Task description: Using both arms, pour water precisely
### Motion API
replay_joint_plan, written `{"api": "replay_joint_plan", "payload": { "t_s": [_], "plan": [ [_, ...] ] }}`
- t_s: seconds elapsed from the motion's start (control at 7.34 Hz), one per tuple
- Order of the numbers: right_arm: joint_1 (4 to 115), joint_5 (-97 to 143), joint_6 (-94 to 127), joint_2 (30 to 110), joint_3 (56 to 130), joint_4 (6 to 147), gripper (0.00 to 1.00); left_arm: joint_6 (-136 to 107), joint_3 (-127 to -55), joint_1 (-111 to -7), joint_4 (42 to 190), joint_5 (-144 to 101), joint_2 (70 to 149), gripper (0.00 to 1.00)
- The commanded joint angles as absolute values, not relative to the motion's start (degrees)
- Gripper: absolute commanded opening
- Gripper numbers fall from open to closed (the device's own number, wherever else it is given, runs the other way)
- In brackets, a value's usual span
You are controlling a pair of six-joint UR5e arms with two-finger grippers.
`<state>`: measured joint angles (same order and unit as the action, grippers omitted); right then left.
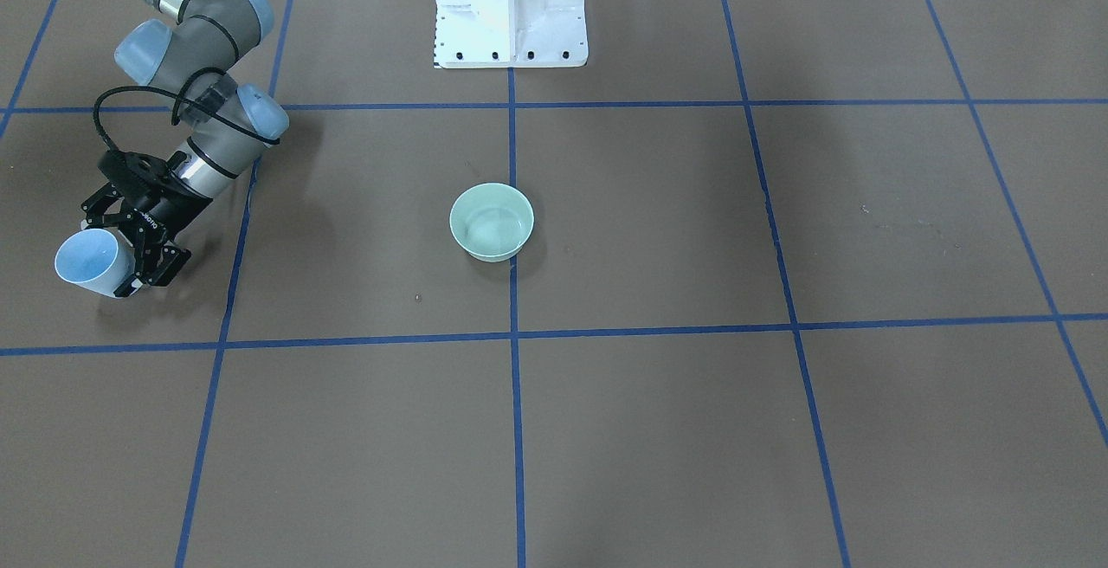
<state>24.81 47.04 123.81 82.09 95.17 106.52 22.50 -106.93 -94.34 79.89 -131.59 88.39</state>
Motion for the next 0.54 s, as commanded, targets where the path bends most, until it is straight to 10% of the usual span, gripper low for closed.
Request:
{"api": "replay_joint_plan", "payload": {
  "t_s": [0.0,0.14,0.27,0.41],
  "plan": [
    [24.87,47.02,124.01,82.09,94.83,106.52,0.98,22.5,-107.23,-94.39,79.89,-131.57,88.33,1.0],
    [25.22,46.93,124.01,82.09,94.83,106.44,0.76,22.59,-107.23,-94.39,79.89,-131.57,88.33,1.0],
    [25.66,46.93,124.01,82.09,94.92,106.44,0.33,22.59,-107.23,-94.39,79.98,-131.57,88.33,1.0],
    [26.01,46.24,124.01,82.09,95.01,106.26,0.19,22.59,-107.23,-94.39,79.98,-131.57,88.24,1.0]
  ]
}}
